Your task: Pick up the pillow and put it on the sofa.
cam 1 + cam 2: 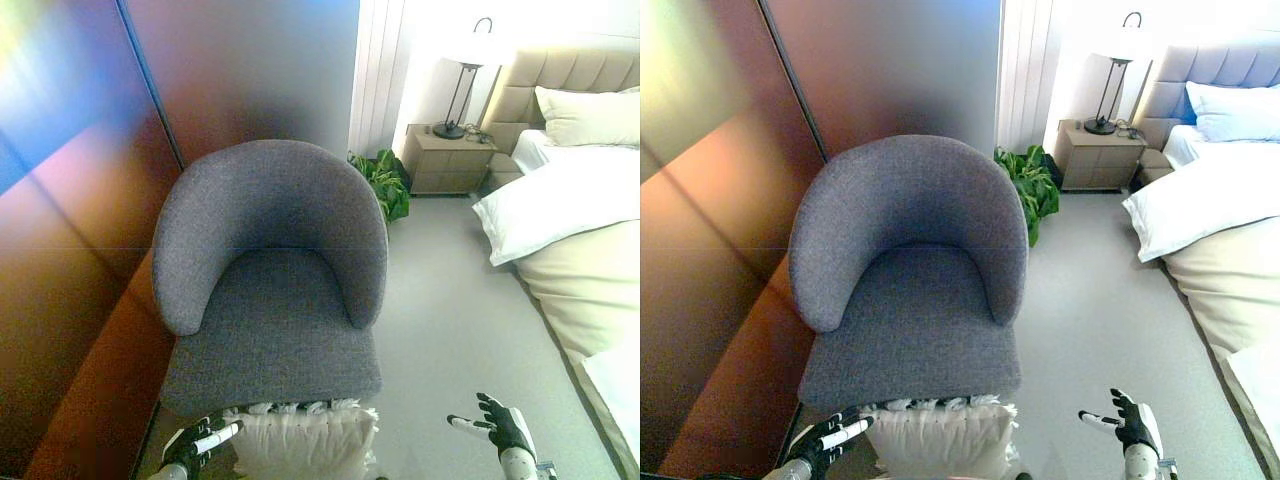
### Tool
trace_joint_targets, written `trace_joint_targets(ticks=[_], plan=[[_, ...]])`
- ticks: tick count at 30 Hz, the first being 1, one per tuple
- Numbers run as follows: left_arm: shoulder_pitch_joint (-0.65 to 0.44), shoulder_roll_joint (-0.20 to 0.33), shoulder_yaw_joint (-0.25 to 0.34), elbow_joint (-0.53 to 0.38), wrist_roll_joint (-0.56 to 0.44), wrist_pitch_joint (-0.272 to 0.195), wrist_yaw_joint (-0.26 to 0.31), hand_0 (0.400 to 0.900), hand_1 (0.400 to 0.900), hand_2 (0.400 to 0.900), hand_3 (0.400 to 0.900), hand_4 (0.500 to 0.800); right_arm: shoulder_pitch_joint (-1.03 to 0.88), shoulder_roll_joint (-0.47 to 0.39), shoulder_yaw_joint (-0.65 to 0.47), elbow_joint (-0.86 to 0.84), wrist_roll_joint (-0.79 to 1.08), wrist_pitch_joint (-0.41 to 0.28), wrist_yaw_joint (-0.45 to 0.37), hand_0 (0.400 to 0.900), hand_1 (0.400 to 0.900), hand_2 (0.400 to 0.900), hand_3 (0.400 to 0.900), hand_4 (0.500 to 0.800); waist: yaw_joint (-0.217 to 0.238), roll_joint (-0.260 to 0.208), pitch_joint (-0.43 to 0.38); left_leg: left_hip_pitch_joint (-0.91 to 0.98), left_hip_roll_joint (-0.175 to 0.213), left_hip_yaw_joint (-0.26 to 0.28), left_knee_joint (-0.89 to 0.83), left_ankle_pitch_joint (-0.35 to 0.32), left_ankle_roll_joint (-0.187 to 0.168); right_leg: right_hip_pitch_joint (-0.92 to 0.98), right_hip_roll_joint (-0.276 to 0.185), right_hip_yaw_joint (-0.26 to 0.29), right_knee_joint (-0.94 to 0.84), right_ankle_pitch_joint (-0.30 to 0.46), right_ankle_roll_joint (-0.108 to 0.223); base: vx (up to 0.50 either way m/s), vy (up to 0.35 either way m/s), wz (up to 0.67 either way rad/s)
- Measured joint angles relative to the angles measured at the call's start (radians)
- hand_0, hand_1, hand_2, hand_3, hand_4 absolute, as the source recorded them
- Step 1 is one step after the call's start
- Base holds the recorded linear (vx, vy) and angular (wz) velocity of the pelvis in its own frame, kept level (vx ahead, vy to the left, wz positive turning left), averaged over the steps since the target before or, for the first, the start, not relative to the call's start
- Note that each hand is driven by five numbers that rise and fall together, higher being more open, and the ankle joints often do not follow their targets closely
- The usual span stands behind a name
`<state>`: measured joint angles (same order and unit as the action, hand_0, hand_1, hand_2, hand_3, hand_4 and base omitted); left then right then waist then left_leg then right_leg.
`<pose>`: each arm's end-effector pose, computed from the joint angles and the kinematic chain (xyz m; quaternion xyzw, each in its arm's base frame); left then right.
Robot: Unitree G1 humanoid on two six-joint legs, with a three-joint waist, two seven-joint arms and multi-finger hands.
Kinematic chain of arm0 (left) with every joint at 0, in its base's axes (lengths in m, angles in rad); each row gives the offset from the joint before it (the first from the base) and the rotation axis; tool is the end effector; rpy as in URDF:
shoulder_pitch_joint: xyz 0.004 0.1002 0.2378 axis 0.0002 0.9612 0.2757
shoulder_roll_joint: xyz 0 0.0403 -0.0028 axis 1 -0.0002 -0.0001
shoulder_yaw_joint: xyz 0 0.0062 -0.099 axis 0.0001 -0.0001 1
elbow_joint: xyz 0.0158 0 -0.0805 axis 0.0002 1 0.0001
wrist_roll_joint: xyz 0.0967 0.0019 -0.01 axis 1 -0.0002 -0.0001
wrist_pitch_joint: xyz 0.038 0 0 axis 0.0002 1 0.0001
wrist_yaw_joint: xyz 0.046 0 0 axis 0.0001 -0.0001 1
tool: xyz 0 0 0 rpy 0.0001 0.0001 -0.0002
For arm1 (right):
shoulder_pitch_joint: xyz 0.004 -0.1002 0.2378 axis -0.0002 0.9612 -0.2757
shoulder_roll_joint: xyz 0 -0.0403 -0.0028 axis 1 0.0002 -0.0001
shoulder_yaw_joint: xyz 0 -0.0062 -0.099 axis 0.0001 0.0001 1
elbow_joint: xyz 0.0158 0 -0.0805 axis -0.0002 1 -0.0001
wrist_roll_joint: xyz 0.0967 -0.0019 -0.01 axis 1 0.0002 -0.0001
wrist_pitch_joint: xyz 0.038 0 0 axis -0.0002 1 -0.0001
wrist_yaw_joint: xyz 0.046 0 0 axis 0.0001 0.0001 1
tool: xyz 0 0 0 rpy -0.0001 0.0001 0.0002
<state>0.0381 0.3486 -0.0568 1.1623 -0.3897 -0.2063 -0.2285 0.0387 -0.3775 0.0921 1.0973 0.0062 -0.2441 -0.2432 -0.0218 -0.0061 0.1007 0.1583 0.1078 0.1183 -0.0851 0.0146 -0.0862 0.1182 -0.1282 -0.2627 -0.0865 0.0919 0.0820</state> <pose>0.0765 0.2656 -0.0898 -0.0336 0.4469 0.0783 0.8905 0.0887 -0.2655 -0.0835 -0.2365 0.4054 -0.1462 0.8708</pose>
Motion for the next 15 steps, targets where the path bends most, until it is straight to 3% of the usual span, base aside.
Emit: trace_joint_targets(ticks=[15], plan=[[0.004, 0.000, 0.000, -0.001, 0.001, -0.016, 0.023, 0.900, 0.900, 0.900, 0.900, 0.800, 0.001, 0.000, 0.000, 0.000, 0.000, 0.000, 0.000, 0.900, 0.900, 0.900, 0.900, 0.800, -0.001, 0.000, 0.000, 0.000, 0.001, 0.001, -0.005, -0.002, 0.003, 0.000, 0.000, 0.001, 0.000, 0.000, 0.000, 0.00, 0.000, 0.00]])
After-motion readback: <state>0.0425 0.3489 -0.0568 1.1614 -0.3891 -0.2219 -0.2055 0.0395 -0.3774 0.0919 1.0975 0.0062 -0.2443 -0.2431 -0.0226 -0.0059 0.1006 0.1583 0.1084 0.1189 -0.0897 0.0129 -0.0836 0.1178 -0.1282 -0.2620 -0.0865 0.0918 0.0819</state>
